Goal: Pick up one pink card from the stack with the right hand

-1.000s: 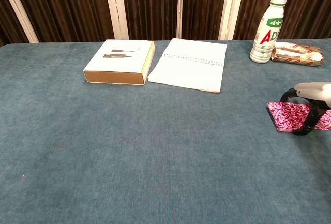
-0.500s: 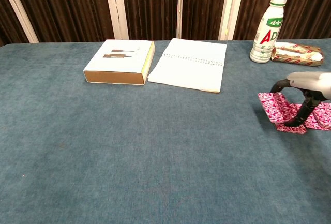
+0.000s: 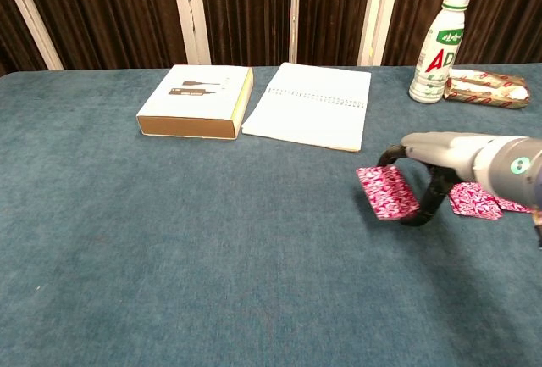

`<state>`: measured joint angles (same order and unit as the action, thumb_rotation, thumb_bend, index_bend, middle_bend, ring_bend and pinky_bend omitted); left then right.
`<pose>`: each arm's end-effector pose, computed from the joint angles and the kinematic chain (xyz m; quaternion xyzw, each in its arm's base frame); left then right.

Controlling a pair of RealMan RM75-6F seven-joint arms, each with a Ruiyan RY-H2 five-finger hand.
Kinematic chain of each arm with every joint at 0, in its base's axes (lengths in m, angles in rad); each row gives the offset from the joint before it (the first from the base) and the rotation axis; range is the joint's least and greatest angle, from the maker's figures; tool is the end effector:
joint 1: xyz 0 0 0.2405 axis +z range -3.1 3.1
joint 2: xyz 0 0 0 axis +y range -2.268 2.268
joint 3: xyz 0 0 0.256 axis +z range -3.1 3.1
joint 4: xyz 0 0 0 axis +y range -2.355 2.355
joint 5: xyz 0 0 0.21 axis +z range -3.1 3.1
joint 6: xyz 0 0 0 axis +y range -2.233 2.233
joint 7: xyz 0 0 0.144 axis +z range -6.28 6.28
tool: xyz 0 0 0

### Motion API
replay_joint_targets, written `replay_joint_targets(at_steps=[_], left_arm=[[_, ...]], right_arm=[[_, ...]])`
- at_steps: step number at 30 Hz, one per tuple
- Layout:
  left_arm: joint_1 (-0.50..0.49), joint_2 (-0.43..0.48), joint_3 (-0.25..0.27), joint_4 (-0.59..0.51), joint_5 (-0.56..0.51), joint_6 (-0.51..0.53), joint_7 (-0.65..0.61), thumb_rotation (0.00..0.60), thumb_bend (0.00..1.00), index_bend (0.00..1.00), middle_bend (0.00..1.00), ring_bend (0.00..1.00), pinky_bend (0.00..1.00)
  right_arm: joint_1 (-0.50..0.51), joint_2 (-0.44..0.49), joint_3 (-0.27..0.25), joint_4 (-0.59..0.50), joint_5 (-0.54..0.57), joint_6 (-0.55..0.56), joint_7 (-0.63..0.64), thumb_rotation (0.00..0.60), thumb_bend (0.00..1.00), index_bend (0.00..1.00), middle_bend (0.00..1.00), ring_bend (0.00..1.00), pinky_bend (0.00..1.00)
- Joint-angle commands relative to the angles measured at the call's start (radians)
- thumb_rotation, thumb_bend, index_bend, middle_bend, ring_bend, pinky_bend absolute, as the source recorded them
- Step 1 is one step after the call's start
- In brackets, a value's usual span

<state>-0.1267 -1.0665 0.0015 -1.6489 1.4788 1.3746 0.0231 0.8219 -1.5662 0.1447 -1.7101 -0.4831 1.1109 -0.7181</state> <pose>-0.3141 0.1814 0.1526 -0.6324 -0.4133 -0.3367 0.5620 -0.1525 -0.3120 -0.0335 0.7041 -0.4946 0.2253 0.4571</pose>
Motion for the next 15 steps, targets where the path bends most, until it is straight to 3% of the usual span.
replay_joint_targets(at_steps=[1, 5, 7, 15], left_arm=[[0.000, 0.002, 0.001, -0.001, -0.002, -0.002, -0.005, 0.600, 0.04, 0.00, 0.00, 0.00, 0.05], [0.001, 0.002, 0.000, 0.001, -0.002, 0.001, -0.004, 0.600, 0.04, 0.00, 0.00, 0.00, 0.05], [0.002, 0.002, 0.000, 0.001, -0.001, 0.002, -0.004, 0.600, 0.04, 0.00, 0.00, 0.00, 0.05], [0.003, 0.000, 0.001, 0.001, 0.002, 0.007, 0.005, 0.600, 0.04, 0.00, 0.00, 0.00, 0.05]], right_arm=[[0.011, -0.026, -0.001, 0.004, -0.001, 0.017, -0.017, 0.600, 0.29, 0.37, 0.09, 0.00, 0.00], [0.017, -0.039, -0.007, 0.000, -0.008, 0.036, -0.037, 0.600, 0.29, 0.04, 0.00, 0.00, 0.00], [0.017, -0.038, -0.010, -0.007, -0.010, 0.046, -0.045, 0.600, 0.29, 0.00, 0.00, 0.00, 0.00], [0.004, -0.005, -0.028, -0.063, 0.007, 0.080, -0.071, 0.600, 0.29, 0.00, 0.00, 0.00, 0.00]])
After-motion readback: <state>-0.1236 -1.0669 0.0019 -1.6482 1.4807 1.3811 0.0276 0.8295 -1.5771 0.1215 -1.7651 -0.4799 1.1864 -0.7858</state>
